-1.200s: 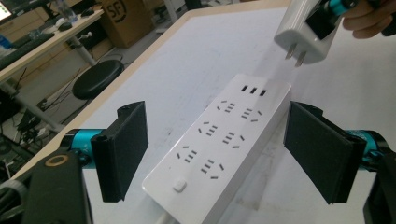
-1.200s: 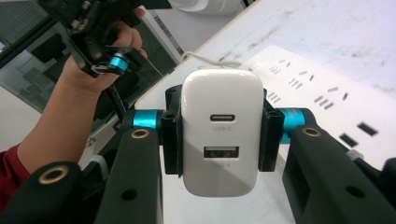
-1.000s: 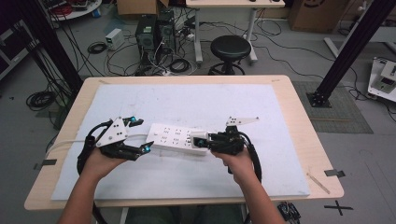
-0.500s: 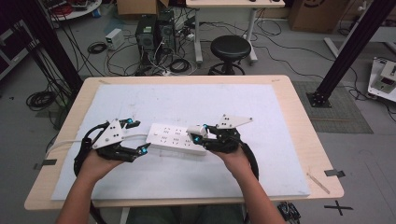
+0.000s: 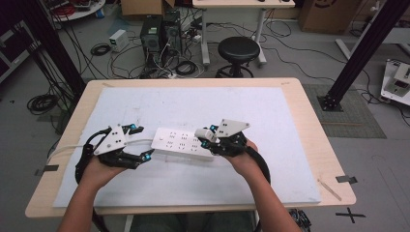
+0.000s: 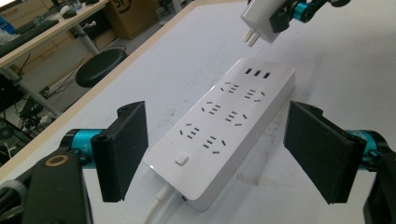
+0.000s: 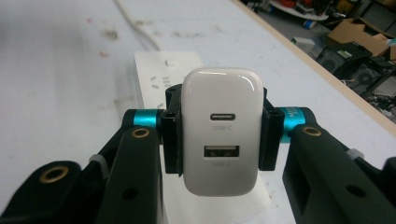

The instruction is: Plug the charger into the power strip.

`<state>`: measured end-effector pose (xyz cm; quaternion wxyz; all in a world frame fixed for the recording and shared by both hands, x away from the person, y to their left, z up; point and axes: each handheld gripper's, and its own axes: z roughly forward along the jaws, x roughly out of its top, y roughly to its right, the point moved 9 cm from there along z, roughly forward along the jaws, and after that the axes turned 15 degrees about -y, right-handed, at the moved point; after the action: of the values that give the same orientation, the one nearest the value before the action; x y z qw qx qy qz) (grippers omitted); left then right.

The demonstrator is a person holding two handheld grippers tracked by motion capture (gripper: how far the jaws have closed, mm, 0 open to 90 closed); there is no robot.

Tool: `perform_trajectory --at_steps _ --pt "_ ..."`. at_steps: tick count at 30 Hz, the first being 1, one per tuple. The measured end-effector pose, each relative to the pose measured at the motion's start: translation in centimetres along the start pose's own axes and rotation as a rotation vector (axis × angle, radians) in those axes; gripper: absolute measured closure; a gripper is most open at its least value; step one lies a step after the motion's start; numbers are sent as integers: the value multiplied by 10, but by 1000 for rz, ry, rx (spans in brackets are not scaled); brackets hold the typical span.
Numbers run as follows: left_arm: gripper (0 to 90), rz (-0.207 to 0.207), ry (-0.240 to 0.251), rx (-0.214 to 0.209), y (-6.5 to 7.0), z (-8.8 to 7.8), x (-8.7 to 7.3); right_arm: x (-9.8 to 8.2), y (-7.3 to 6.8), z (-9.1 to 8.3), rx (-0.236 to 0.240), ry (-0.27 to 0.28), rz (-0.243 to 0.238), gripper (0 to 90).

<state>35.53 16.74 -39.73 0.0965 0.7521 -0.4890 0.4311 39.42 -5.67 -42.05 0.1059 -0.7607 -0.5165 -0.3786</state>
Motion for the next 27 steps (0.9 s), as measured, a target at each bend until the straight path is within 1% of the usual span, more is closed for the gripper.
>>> perform_trajectory --at_steps 1,3,4,5,6,7,10,12,14,15,17,19,20,21,23,24,25,26,27 --pt "219 4 -3 2 1 0 0 1 1 1 9 -39 -23 630" --pt "219 4 -7 3 1 -1 0 1 1 1 9 -39 -23 630" --pt "219 16 -17 14 3 -2 -1 2 3 3 33 -93 -23 630" --pt "219 18 -14 12 4 -4 0 2 4 3 48 -107 -24 630" --pt "219 19 -10 8 5 -4 1 2 7 3 42 -132 -40 630" --pt "220 25 -12 10 6 -5 1 2 7 3 56 -161 -40 629" --pt "220 33 -9 8 8 -6 2 2 12 4 74 -200 -63 629" --pt "219 28 -5 5 8 -5 3 2 14 4 81 -244 -81 630" --pt "219 33 -9 7 8 -5 2 2 16 5 99 -272 -90 630" --pt "219 31 -7 7 8 -5 2 2 17 6 99 -287 -103 630" --pt "219 29 -9 6 9 -4 1 2 18 8 106 -332 -126 630" --pt "219 29 -10 6 8 -4 0 4 19 10 115 -352 -140 630" --pt "219 27 -9 6 8 -4 0 6 20 12 113 -371 -157 630" --pt "219 29 -11 8 8 -4 -1 7 20 13 122 -387 -166 630" --pt "219 32 -14 8 7 -5 -2 9 19 14 130 -394 -169 630" --pt "219 25 -9 8 7 -5 -2 11 20 15 135 -408 -176 630" --pt "220 24 -12 9 7 -6 -4 14 20 18 149 -436 -192 630" --pt "219 24 -12 9 7 -6 -4 15 20 19 156 -448 -203 630" --pt "219 24 -13 9 7 -6 -5 15 20 19 156 -448 -203 630"
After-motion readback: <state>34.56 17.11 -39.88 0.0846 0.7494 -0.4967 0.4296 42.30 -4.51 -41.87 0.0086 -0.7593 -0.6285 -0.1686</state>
